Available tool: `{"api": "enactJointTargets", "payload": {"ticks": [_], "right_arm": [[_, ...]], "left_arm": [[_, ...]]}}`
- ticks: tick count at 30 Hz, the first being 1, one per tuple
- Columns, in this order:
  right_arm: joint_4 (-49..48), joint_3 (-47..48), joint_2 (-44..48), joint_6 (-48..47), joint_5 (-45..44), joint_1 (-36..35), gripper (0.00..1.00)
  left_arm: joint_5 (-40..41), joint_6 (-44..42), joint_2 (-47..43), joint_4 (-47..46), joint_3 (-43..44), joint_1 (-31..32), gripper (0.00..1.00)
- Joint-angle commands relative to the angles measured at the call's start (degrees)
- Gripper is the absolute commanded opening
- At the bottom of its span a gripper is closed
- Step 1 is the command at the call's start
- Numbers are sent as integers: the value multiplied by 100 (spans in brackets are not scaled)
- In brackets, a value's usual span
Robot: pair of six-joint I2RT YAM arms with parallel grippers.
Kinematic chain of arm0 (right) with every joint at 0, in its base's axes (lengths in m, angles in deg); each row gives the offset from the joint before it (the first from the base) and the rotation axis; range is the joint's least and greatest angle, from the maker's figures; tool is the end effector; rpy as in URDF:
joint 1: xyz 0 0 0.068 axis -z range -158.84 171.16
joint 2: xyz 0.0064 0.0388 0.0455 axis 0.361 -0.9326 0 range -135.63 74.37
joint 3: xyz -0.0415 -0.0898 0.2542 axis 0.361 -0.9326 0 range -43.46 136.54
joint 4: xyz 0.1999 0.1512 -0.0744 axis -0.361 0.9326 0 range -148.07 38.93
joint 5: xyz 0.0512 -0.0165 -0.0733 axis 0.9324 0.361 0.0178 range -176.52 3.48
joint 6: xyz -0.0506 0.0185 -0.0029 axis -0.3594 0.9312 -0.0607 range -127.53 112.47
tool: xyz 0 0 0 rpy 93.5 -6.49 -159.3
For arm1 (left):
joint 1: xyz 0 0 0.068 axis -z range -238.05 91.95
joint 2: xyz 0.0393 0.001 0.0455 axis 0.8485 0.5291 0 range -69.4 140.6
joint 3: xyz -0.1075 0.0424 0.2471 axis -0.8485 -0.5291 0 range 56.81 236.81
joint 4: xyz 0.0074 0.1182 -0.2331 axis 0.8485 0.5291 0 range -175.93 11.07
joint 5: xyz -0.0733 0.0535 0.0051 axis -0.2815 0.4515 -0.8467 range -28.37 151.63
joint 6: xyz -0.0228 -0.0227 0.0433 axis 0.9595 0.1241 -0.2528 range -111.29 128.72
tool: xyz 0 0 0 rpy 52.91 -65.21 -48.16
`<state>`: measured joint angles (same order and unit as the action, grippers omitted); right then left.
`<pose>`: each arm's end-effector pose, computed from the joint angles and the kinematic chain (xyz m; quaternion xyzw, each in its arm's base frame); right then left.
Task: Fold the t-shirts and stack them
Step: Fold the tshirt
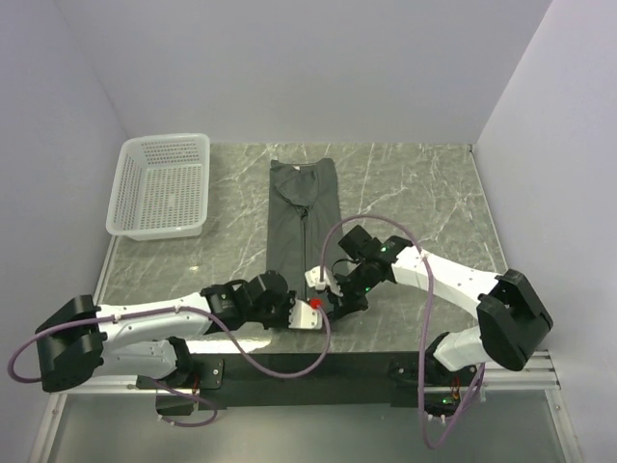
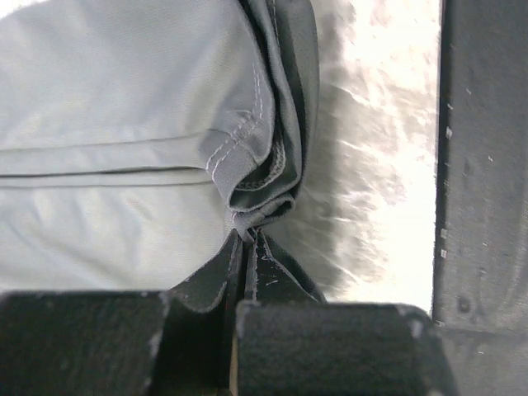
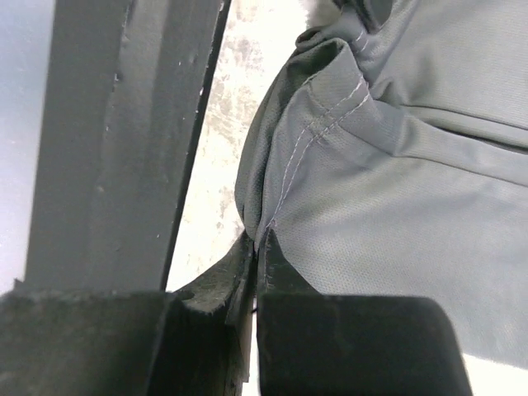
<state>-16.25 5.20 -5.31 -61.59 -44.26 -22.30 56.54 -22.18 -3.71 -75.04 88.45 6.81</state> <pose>0.1599 0.1846 0.2024 -0.7290 0.5675 0.3421 0.1715 0.0929 -0.2053 0.1892 0.6959 0.6063 -0.1510 0.3540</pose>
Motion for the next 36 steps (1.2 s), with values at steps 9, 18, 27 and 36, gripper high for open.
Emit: {"api": "enactJointTargets", "payload": {"ticks": [9, 18, 27, 36], "right_arm": [[889, 1101, -680, -201, 793, 1181, 0], [713, 2392, -1717, 598, 766, 1771, 0], [1267, 4062, -3149, 651, 819, 1938, 0], [1047, 4775, -3844, 1170, 758, 2149, 0]], "left_arm": [[-1381, -935, 926, 694, 1571, -1458, 0], [-1355, -1366, 2149, 607, 2706, -2319, 1], [-1434, -1630, 3160, 625, 3744, -2909, 1], [-1452, -1639, 3819, 387, 4219, -3155, 1]]}}
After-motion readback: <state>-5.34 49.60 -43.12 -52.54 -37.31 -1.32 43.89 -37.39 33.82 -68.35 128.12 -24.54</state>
